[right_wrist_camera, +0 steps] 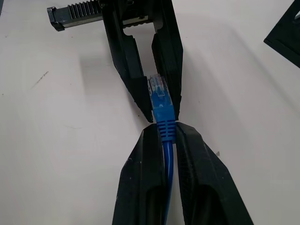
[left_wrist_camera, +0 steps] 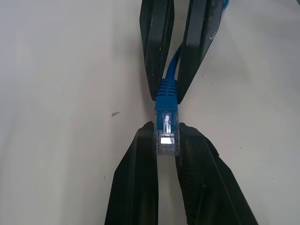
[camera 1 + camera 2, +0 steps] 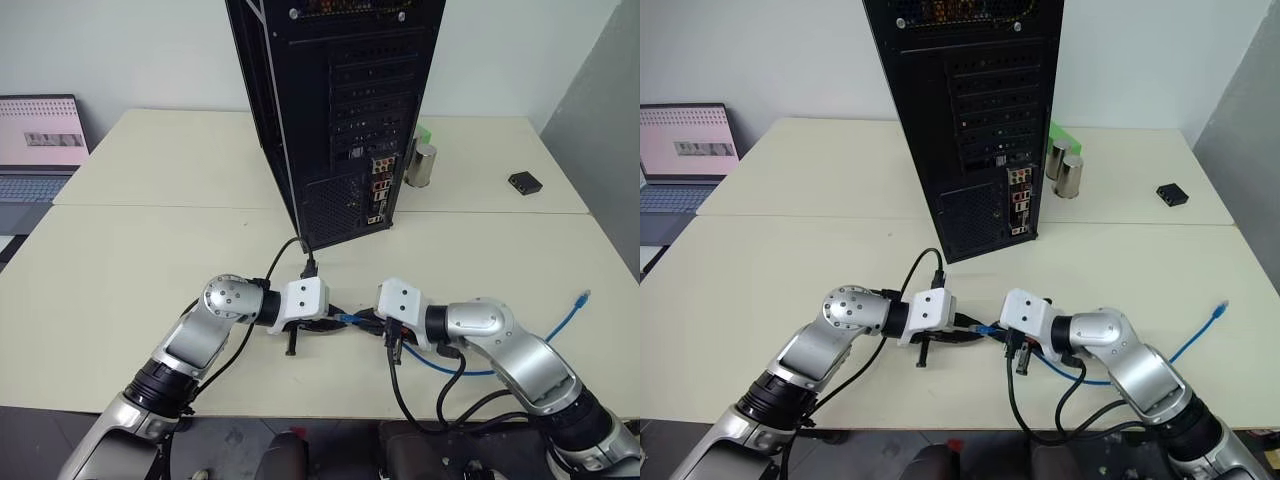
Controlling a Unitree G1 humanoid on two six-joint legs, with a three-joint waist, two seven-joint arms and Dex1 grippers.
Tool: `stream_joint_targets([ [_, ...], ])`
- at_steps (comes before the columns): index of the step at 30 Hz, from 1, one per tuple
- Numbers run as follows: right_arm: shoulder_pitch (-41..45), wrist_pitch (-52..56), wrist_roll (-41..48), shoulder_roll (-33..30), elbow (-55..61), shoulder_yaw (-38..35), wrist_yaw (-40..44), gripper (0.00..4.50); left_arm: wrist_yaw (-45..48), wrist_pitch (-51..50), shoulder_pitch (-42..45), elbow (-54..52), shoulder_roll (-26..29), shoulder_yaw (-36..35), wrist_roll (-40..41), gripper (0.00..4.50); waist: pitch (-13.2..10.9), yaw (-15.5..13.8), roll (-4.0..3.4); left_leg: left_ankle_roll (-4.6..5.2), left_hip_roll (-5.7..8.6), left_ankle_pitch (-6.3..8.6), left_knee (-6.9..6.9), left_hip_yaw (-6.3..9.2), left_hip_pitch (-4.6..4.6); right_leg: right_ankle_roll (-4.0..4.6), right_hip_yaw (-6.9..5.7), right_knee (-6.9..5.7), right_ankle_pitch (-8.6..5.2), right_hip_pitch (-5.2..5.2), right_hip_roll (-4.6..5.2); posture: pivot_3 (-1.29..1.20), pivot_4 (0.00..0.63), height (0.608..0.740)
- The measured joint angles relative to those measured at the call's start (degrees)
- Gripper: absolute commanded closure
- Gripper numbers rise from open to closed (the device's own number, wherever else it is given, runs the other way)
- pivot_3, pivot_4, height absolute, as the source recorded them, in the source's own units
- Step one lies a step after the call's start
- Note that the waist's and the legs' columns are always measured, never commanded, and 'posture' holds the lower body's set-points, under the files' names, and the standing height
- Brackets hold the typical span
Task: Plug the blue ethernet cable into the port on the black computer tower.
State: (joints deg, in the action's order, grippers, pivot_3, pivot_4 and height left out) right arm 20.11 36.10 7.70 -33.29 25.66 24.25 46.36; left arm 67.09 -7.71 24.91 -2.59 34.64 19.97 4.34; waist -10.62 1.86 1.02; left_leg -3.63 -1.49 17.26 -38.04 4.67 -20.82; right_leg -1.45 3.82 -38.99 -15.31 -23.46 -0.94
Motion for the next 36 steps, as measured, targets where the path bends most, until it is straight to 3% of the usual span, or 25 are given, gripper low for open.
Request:
stream_joint_targets([
  [4, 0.33, 0.03, 0.05, -0.16, -0.11, 0.00, 1.01, 4.41, 0.15, 1.11, -0.03, 0.23, 0.04, -0.04, -0.17, 4.21, 0.00, 0.01, 0.00, 0.00, 0.00, 0.00, 0.00, 0.00, 0.00, 0.00, -0.01, 0.00, 0.00, 0.00, 0.00, 0.00, 0.150, 0.740],
  [6, 0.33, -0.30, 0.10, -0.44, -0.11, -0.03, 1.64, 3.71, 0.43, 2.04, -0.17, 0.32, 0.07, -0.04, -0.22, 4.21, 0.00, 0.00, 0.00, 0.00, 0.00, 0.00, 0.00, 0.00, 0.00, 0.00, 0.00, 0.00, 0.00, 0.00, 0.00, 0.00, 0.150, 0.740],
  [8, 0.33, -1.33, 0.24, -0.77, -0.11, -0.03, 2.73, 3.44, 0.91, 3.04, -0.25, 0.32, -0.01, -0.02, -0.21, 4.21, 0.00, 0.00, 0.00, 0.00, 0.00, 0.00, 0.00, 0.00, 0.00, 0.00, -0.01, 0.00, 0.00, 0.00, 0.00, 0.00, 0.150, 0.740],
  [14, 0.40, -1.97, 1.53, -2.49, 0.00, -2.24, 4.78, 1.95, 1.07, 5.93, -0.30, 0.83, -0.01, -0.02, -0.22, 4.21, 0.00, -0.01, 0.00, 0.00, 0.00, 0.00, 0.00, 0.00, 0.00, 0.00, -0.01, 0.00, 0.00, 0.00, 0.00, 0.00, 0.150, 0.740],
  [22, -3.63, 4.28, 10.03, -8.34, 8.11, -13.99, 5.97, 0.02, 0.96, 10.40, -0.79, 3.00, 0.02, -0.32, -0.16, 4.21, 0.00, -0.07, 0.00, 0.00, 0.00, 0.00, 0.00, 0.02, -0.02, 0.00, -0.02, 0.00, 0.00, 0.00, 0.01, 0.00, 0.150, 0.740],
  [28, -6.79, 13.79, 20.93, -5.33, 11.36, -23.85, 2.21, 0.00, 0.82, 16.53, -2.32, 4.04, -1.44, -2.50, 2.23, 4.21, 0.00, -0.02, 0.00, 0.00, -0.03, 0.00, 0.01, 0.01, -0.01, 0.01, -0.01, -0.01, 0.01, 0.01, 0.00, 0.00, 0.150, 0.740],
  [36, -5.06, 23.16, 30.61, 3.89, 10.53, -27.01, -7.42, 0.00, -5.99, 47.74, -0.33, 16.06, -3.40, -3.80, -4.28, 4.21, 0.00, -0.14, 0.00, 0.00, 0.00, 0.00, 0.00, 0.01, -0.02, 0.00, 0.00, 0.00, 0.02, 0.01, 0.02, 0.00, 0.150, 0.740],
])
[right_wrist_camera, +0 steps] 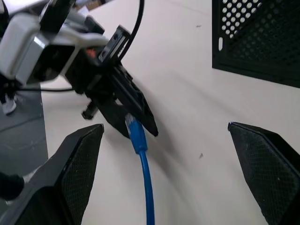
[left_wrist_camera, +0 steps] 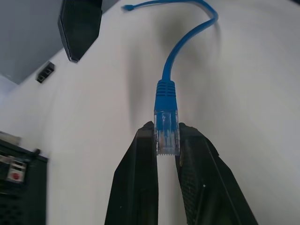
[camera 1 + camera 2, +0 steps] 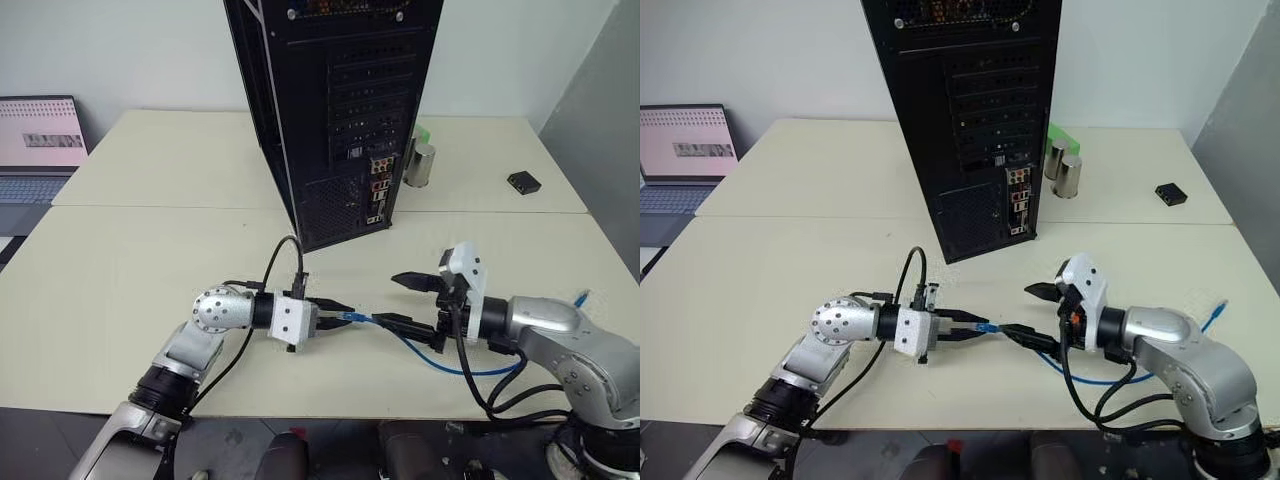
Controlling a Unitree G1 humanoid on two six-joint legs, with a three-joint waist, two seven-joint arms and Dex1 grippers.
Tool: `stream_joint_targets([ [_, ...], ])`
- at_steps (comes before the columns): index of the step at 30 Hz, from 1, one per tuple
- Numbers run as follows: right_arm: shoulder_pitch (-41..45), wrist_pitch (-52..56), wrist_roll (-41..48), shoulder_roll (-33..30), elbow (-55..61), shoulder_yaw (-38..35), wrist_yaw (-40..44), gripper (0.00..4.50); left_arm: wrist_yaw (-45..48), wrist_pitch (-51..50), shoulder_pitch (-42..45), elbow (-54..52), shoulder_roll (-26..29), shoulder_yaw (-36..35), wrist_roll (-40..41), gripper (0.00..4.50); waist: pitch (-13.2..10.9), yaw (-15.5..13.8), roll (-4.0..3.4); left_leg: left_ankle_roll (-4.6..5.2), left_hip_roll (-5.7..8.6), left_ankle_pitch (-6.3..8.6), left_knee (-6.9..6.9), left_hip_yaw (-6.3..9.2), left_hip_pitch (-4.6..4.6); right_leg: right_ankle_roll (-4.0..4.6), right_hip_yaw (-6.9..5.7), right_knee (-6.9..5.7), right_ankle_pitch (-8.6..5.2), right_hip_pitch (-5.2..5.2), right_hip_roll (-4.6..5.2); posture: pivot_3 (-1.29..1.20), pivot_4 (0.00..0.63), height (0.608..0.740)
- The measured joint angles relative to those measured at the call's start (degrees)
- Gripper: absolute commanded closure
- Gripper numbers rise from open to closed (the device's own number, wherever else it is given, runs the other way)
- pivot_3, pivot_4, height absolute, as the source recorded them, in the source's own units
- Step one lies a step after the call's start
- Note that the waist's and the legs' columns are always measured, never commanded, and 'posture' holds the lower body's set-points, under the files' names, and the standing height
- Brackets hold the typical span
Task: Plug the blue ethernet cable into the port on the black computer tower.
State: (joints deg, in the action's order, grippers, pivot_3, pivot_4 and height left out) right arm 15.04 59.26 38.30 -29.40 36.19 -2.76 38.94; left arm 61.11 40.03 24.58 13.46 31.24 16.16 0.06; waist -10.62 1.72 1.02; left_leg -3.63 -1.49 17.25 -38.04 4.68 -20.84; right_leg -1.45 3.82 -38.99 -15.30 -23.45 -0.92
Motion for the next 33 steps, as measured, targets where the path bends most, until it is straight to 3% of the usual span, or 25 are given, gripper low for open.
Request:
stream_joint_targets([
  [7, 1.69, 5.40, 6.68, 3.78, -1.43, -0.59, -4.37, 0.00, -14.65, 21.19, 4.99, 9.09, -1.31, -3.18, -12.45, 4.21, 0.00, -0.02, 0.00, 0.00, 0.02, 0.00, 0.01, 0.00, -0.01, -0.01, -0.01, 0.01, 0.01, 0.00, 0.02, 0.00, 0.150, 0.740],
  [17, 3.31, 4.86, 7.57, 5.13, -3.71, 1.88, -6.89, 0.00, -25.25, 26.53, 5.57, 11.88, -1.21, -3.05, -20.97, 4.21, 0.00, 0.09, -0.01, 0.01, 0.01, 0.00, 0.01, 0.02, 0.00, -0.02, -0.05, -0.02, 0.01, 0.00, 0.02, 0.00, 0.150, 0.740],
  [21, 3.72, 3.97, 7.56, 5.18, -4.09, 2.22, -7.30, 0.68, -27.48, 26.53, 6.15, 11.96, -1.14, -3.00, -22.01, 4.21, 0.01, 0.09, -0.01, 0.01, 0.00, 0.00, 0.02, 0.04, -0.01, -0.02, -0.07, -0.02, 0.01, 0.00, 0.02, 0.00, 0.150, 0.740],
  [26, 4.09, 3.43, 7.52, 5.23, -4.93, 3.45, -7.87, 2.01, -29.49, 26.47, 6.57, 11.97, -1.00, -2.29, -23.38, 4.21, 0.01, 0.09, -0.01, 0.01, 0.00, 0.00, 0.02, 0.04, -0.01, -0.02, -0.07, -0.02, 0.01, 0.00, 0.02, 0.00, 0.150, 0.740],
  [33, 4.47, 2.46, 7.49, 5.26, -5.28, 4.03, -8.61, 3.49, -31.44, 26.43, 6.59, 11.91, -0.45, -1.71, -23.81, 4.21, 0.01, 0.09, -0.01, 0.01, 0.00, 0.00, 0.02, 0.04, -0.01, -0.02, -0.08, -0.02, 0.01, 0.00, 0.02, 0.00, 0.150, 0.740],
])
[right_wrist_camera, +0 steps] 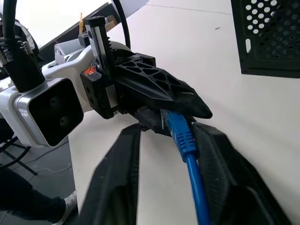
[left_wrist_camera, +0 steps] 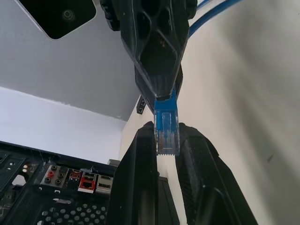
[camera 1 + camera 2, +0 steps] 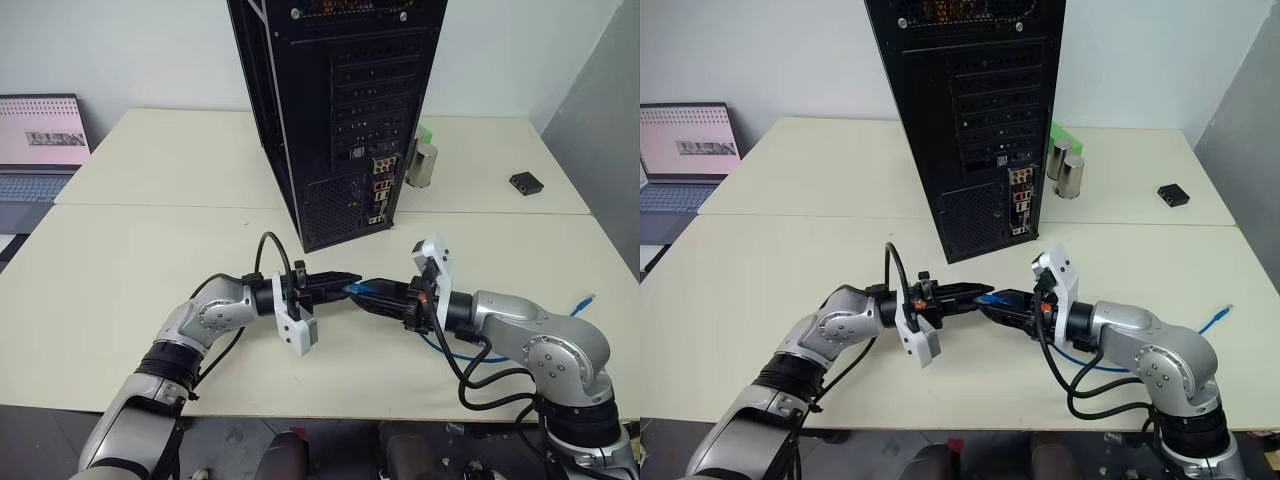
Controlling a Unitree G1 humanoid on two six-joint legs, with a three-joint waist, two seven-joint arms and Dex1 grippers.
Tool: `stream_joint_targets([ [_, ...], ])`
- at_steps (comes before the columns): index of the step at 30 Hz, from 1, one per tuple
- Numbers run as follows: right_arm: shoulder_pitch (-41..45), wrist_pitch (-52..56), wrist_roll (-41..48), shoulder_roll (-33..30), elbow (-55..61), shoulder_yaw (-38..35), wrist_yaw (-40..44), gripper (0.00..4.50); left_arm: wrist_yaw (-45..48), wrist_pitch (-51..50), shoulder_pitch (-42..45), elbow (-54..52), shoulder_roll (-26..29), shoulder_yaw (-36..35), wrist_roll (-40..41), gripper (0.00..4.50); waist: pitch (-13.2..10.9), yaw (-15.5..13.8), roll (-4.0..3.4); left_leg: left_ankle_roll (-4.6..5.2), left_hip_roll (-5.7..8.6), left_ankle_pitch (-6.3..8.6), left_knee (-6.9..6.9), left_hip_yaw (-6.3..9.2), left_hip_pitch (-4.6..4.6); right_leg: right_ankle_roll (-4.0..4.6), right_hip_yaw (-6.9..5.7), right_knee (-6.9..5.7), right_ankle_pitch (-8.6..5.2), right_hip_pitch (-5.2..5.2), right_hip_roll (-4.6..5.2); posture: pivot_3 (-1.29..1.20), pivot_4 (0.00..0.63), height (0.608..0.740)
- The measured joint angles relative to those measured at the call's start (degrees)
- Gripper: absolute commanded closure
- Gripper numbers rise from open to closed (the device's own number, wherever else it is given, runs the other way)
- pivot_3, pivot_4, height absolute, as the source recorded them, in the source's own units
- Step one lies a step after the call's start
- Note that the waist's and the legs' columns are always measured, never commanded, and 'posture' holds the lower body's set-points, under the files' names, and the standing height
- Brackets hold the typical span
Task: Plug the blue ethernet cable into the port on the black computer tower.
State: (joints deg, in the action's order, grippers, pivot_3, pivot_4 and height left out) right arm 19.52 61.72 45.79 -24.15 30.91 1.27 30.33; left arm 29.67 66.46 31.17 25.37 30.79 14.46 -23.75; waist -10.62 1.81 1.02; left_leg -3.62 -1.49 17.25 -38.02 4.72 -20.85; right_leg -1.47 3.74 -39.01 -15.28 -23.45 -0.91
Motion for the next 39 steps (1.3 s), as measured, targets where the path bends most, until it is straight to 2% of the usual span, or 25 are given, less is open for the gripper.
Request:
stream_joint_targets([
  [5, 0.41, -0.09, 0.01, -0.12, -0.90, 0.15, -0.17, 4.47, -0.77, -0.21, 0.03, 0.06, 0.50, 0.34, -0.18, 4.21, 0.00, 0.00, 0.00, 0.00, 0.00, 0.00, 0.00, 0.00, 0.00, 0.00, 0.00, 0.00, 0.00, 0.00, 0.00, 0.00, 0.150, 0.740],
  [16, 0.87, -0.05, 0.33, -0.40, -1.55, 0.07, 0.12, 4.48, -2.99, -0.19, 0.16, 0.19, 0.59, 0.59, -1.66, 4.21, 0.00, 0.00, 0.00, 0.00, 0.00, 0.00, 0.01, 0.00, 0.00, 0.00, 0.00, 0.00, 0.00, 0.00, 0.00, 0.00, 0.150, 0.740],
  [18, 0.99, 0.10, 0.57, -0.57, -1.89, 0.06, 0.28, 4.48, -2.90, -0.35, 0.20, 0.37, 0.69, 1.09, -1.20, 3.51, 0.00, 0.00, 0.00, 0.00, 0.00, 0.00, 0.01, 0.00, 0.00, 0.00, 0.00, 0.00, 0.00, 0.00, 0.00, 0.00, 0.150, 0.740],
  [23, 1.63, 0.11, 0.77, -1.01, -2.09, 0.01, 0.45, 4.48, -0.08, -3.16, 0.14, 0.36, 0.89, 3.74, 4.02, 2.71, 0.00, 0.01, 0.00, 0.00, 0.00, 0.00, 0.01, 0.00, -0.01, 0.00, -0.01, 0.00, 0.00, 0.00, 0.00, 0.00, 0.150, 0.740],
  [31, 1.59, -1.13, 0.48, -5.80, -1.52, -2.79, 0.57, 4.48, 6.80, -15.31, -4.69, -4.43, 2.89, 3.77, 16.75, 1.08, 0.00, 0.03, 0.00, 0.00, -0.02, 0.00, 0.02, 0.01, -0.01, 0.00, -0.01, 0.01, 0.00, 0.00, 0.00, 0.00, 0.150, 0.740],
  [36, 1.53, -4.04, -2.21, -6.68, 0.51, -4.91, -2.61, 4.48, 9.64, -32.84, -10.20, -16.00, 2.49, 2.31, 27.96, 0.01, 0.00, 0.05, 0.00, 0.00, -0.03, 0.00, 0.02, 0.03, -0.02, -0.01, -0.02, 0.01, -0.01, 0.00, -0.01, 0.00, 0.150, 0.740],
  [39, 1.55, -6.26, -5.36, -6.02, 0.85, -4.88, -5.63, 4.48, 8.62, -45.35, -11.81, -23.54, 1.10, 0.47, 32.96, 0.00, 0.00, 0.08, 0.00, 0.00, -0.03, 0.00, 0.01, 0.03, -0.02, -0.02, -0.01, 0.01, -0.01, 0.00, -0.01, 0.00, 0.150, 0.740],
])
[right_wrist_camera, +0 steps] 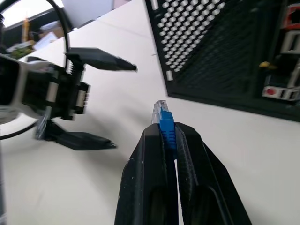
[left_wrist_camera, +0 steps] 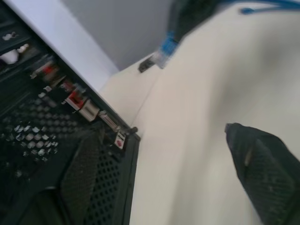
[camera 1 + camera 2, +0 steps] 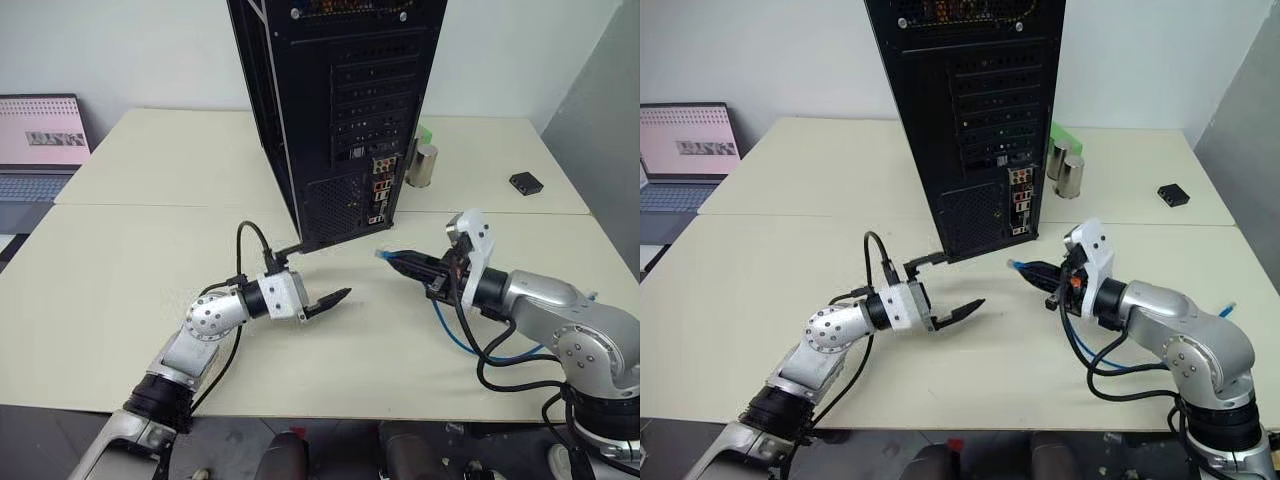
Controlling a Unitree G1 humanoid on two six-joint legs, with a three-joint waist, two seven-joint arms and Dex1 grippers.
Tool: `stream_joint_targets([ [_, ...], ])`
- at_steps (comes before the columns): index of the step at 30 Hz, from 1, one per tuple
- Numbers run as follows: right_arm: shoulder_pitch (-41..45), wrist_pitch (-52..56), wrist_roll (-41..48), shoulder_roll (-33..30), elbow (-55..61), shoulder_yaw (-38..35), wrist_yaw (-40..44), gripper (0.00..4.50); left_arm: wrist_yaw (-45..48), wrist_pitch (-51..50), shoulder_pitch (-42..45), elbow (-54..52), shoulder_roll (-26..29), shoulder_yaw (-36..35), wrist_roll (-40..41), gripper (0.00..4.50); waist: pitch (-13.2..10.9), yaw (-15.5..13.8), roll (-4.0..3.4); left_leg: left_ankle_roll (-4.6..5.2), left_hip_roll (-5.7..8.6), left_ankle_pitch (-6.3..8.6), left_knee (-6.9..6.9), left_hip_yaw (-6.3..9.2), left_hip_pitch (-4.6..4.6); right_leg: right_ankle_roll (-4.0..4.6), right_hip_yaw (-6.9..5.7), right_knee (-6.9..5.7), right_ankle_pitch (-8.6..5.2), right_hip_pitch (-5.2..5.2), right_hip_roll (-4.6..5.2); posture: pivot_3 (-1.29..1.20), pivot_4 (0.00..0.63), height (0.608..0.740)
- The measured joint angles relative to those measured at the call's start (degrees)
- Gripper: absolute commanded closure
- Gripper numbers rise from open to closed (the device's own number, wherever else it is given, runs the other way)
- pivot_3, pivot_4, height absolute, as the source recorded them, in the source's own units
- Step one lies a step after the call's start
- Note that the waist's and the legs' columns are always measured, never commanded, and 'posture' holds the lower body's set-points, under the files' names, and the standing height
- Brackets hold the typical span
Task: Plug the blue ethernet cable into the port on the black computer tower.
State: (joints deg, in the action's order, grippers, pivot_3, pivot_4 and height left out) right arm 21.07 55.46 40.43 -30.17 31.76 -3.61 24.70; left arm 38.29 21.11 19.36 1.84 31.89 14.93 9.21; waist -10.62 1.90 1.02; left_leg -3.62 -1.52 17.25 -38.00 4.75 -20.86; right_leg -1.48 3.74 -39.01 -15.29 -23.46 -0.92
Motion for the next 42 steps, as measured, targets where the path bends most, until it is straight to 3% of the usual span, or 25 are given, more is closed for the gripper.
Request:
stream_joint_targets([
  [5, 2.66, -5.90, -10.70, 4.21, -0.78, 4.47, -8.27, 4.48, -5.83, -21.22, -1.38, -11.76, -4.77, -1.67, 4.62, 0.00, 0.00, 0.00, 0.00, -0.01, 0.00, 0.00, 0.00, 0.01, 0.01, 0.00, 0.01, 0.00, 0.00, 0.00, -0.02, 0.00, 0.150, 0.740],
  [12, 4.80, -10.36, -20.33, 13.01, -4.75, 9.23, -17.12, 4.48, -13.85, -38.18, -0.48, -17.37, -9.97, -3.61, 5.47, 0.00, 0.00, -0.02, 0.00, -0.03, 0.01, -0.01, 0.02, -0.01, 0.00, 0.01, 0.03, 0.01, 0.00, -0.03, -0.01, 0.00, 0.150, 0.740],
  [22, 8.74, -15.16, -25.95, 22.35, -12.49, 9.44, -22.25, 4.48, -15.57, -41.88, -0.57, -19.70, -12.03, -4.10, 3.46, 0.00, 0.00, -0.02, -0.01, -0.03, 0.01, -0.01, 0.04, -0.04, 0.00, 0.02, 0.07, 0.01, 0.01, -0.05, 0.01, 0.00, 0.150, 0.740],
  [42, 12.26, -21.59, -28.90, 24.63, -24.63, 7.14, -20.88, 4.48, -15.56, -41.88, -1.14, -19.70, -12.57, -5.05, 1.48, 0.00, 0.00, 0.00, -0.01, -0.03, 0.01, -0.01, 0.05, -0.06, 0.00, 0.02, 0.09, 0.01, 0.01, -0.07, 0.01, 0.00, 0.150, 0.740],
])
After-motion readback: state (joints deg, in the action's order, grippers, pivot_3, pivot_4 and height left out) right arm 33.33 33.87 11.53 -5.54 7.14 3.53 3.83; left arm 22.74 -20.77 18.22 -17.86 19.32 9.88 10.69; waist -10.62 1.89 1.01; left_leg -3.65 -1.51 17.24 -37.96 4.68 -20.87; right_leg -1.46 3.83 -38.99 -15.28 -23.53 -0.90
